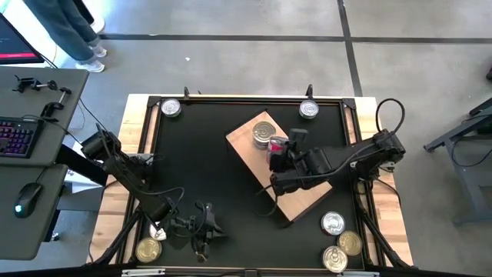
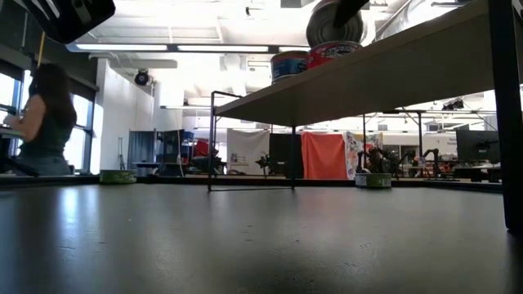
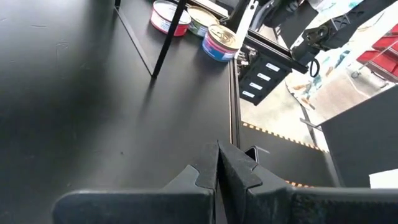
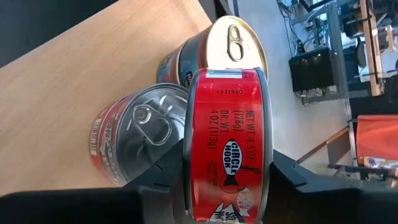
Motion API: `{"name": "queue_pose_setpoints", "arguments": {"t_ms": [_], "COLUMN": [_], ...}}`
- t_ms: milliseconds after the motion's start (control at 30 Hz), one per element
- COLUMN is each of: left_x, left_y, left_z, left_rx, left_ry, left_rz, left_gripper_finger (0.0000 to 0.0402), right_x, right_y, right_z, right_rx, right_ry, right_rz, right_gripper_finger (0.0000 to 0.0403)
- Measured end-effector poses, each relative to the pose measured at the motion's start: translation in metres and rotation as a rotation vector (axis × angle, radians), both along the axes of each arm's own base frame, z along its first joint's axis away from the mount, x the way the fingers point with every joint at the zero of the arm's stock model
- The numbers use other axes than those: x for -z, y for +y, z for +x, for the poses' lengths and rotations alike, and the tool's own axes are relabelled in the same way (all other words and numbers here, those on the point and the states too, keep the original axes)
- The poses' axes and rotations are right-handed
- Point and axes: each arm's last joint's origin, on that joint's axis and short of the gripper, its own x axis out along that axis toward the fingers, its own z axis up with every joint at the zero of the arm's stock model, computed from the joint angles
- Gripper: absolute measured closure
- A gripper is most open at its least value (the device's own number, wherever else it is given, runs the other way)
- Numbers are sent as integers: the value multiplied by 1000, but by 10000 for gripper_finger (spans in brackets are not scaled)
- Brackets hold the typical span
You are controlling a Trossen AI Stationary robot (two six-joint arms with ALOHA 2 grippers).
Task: Stack canned seafood by type on shelf
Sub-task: Stack the red tuna can on top of the red tuna can on the shelf
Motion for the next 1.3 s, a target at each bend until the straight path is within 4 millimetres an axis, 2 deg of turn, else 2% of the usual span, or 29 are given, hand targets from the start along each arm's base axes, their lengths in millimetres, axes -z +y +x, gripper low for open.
{"name": "queue_pose_setpoints", "arguments": {"t_ms": [233, 1300], "left_x": [0, 3], "left_y": [0, 0], "left_z": [0, -1], "left_rx": [-3, 8], "left_ry": [2, 29], "left_rz": [-8, 12], "left_gripper_finger": [401, 401], "right_x": [0, 1], "right_y": [-3, 0], "right_z": [1, 4], "right_rx": [2, 42], "right_ry": [9, -48], "right_rz": [13, 143], "right_gripper_finger": [252, 249]}}
